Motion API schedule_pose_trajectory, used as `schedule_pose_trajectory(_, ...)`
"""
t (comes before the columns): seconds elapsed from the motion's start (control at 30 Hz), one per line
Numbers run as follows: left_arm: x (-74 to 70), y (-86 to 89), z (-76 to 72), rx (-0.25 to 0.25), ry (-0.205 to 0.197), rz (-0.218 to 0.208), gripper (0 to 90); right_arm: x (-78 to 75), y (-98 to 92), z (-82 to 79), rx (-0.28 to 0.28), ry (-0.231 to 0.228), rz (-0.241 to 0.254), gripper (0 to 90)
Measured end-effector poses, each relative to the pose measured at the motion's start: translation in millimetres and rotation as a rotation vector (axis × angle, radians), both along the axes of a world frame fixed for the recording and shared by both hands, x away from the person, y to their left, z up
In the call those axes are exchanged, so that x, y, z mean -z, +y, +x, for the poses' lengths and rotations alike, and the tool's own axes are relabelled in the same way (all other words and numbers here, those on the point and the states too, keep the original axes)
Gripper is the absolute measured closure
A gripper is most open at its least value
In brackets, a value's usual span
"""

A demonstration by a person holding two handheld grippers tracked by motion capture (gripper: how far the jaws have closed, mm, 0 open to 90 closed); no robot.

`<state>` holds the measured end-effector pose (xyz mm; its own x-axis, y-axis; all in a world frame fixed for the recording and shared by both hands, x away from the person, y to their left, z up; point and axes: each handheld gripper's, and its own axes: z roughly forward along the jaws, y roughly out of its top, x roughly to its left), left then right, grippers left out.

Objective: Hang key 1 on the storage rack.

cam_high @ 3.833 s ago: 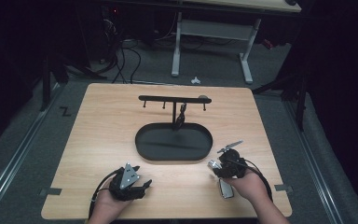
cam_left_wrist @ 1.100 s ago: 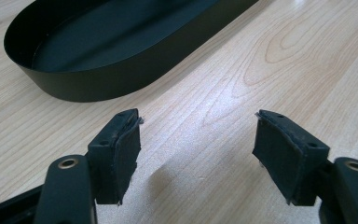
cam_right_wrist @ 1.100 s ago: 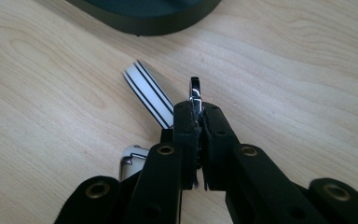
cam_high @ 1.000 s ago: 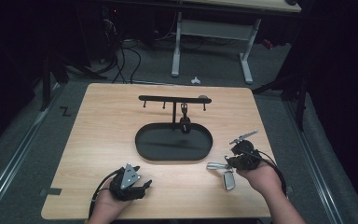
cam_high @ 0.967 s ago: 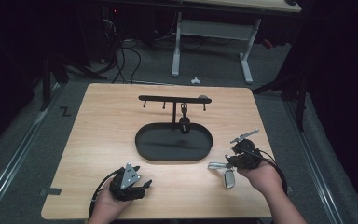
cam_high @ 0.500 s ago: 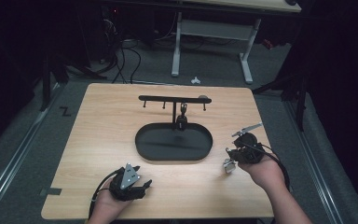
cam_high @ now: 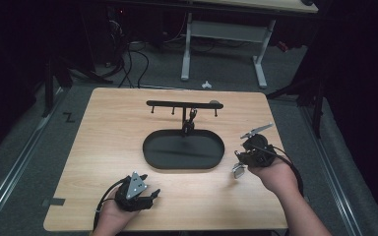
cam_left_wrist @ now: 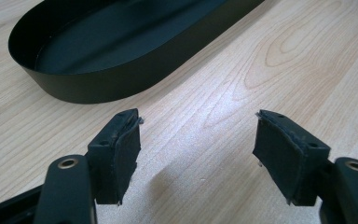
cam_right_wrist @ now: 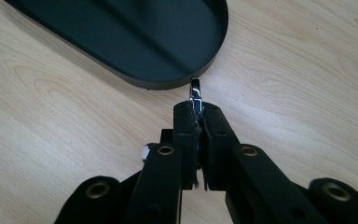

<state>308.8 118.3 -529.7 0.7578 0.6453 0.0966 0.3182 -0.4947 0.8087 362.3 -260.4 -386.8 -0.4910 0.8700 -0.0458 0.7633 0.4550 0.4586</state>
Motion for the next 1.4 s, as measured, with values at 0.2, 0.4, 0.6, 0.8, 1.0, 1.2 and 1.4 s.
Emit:
schedule_pose_trajectory(0.2, -0.2, 0.5, 0.1, -0.006, -0.004, -0.008, 31.1, -4.5, 4.3, 3.9, -0.003, -0.004, -0.001, 86.1)
schedule_pose_trajectory(0.4, -1.0, 1.6, 0.4, -0.006, -0.002, -0.016, 30.5, -8.5, 8.9, 7.0, -0.009, -0.013, -0.004, 86.1)
schedule_pose_trajectory(0.6, -2.6, 3.3, 0.7, -0.007, -0.005, -0.038, 27.6, -11.8, 14.8, 10.5, -0.014, -0.019, 0.005, 86.2)
schedule_pose_trajectory(0.8, -3.6, 9.0, 0.3, -0.028, -0.002, -0.043, 24.2, -12.0, 17.2, 13.7, -0.020, -0.023, 0.009, 86.2)
schedule_pose_trajectory(1.0, -1.8, 15.6, -0.6, -0.061, 0.007, -0.036, 18.8, -15.0, 21.3, 18.5, -0.031, -0.027, 0.006, 86.2)
schedule_pose_trajectory(1.2, -2.0, 23.2, -3.6, -0.090, 0.003, -0.043, 17.3, -20.0, 27.4, 24.0, -0.049, -0.039, 0.008, 86.2)
schedule_pose_trajectory(1.4, -1.8, 28.3, -6.8, -0.097, 0.006, -0.027, 17.5, -25.1, 34.4, 30.1, -0.060, -0.048, 0.015, 86.2)
